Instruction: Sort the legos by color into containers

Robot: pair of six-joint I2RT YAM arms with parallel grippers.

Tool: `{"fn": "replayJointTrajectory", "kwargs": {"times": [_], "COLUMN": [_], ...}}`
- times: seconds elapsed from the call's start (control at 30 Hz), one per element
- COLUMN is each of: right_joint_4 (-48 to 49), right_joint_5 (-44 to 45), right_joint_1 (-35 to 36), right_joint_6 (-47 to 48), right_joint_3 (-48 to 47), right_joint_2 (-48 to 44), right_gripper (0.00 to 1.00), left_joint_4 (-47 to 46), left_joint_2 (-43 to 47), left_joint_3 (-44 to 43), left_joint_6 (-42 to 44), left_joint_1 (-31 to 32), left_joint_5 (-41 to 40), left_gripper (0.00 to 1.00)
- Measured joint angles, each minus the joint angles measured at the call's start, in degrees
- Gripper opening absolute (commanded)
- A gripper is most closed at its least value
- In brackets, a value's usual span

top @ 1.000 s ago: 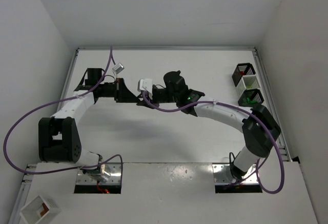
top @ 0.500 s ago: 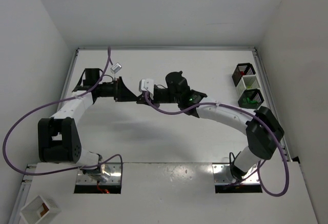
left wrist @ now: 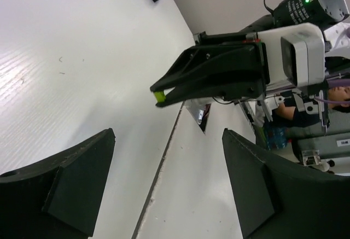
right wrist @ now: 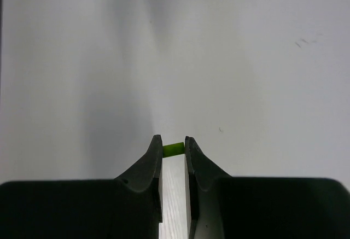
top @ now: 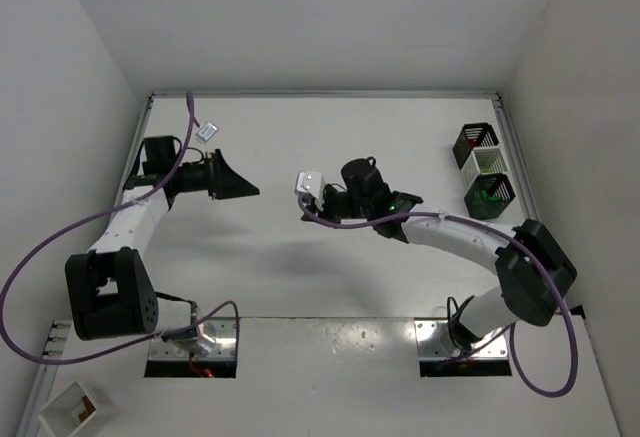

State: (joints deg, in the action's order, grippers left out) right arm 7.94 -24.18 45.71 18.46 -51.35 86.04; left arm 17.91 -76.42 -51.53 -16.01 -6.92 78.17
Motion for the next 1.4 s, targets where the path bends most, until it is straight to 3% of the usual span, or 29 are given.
{"fn": "replayJointTrajectory", "kwargs": {"times": [0.1,0.2,0.5,0.57,0.6,0.73,1.0,1.2,1.4], "right_joint_4": [-2.62,-6.99,-26.75,-29.79,-31.28,-37.29,-45.59,-50.07,-50.56], "right_joint_5": [2.82,6.03,14.05,14.91,15.19,15.37,15.26,15.06,14.84], "right_joint_1": [-1.70,-6.34,-25.83,-30.86,-33.94,-45.81,-60.98,-63.32,-64.37], "right_joint_6": [-1.66,-5.01,-9.81,-10.16,-10.32,-10.69,-10.73,-10.56,-10.49], "right_joint_3": [0.28,-0.68,-10.19,-12.79,-14.45,-24.35,-37.11,-40.41,-41.07], "right_joint_2": [-1.14,-1.64,-2.54,-2.40,-2.12,3.21,17.73,24.24,25.05], "right_gripper": [0.00,0.00,0.00,0.00,0.00,0.00,0.00,0.00,0.03], "left_joint_4": [0.20,0.50,5.49,5.81,6.03,8.59,10.23,10.29,10.32], "left_joint_2": [0.85,3.74,8.72,8.72,8.72,8.15,7.65,7.65,7.65], "left_joint_3": [0.61,0.92,-8.70,-10.38,-10.84,-12.55,-12.90,-12.87,-12.87], "left_joint_6": [0.04,0.61,9.57,11.26,11.98,13.86,14.08,13.99,13.79], "left_joint_1": [-1.09,-1.46,4.92,7.61,8.74,12.28,12.96,12.96,12.96], "left_joint_5": [-1.64,-8.92,-42.25,-48.83,-51.67,-61.09,-68.70,-69.94,-70.34], "left_gripper": [0.86,0.86,0.87,0.90,1.00,1.00,1.00,1.00,1.00]}}
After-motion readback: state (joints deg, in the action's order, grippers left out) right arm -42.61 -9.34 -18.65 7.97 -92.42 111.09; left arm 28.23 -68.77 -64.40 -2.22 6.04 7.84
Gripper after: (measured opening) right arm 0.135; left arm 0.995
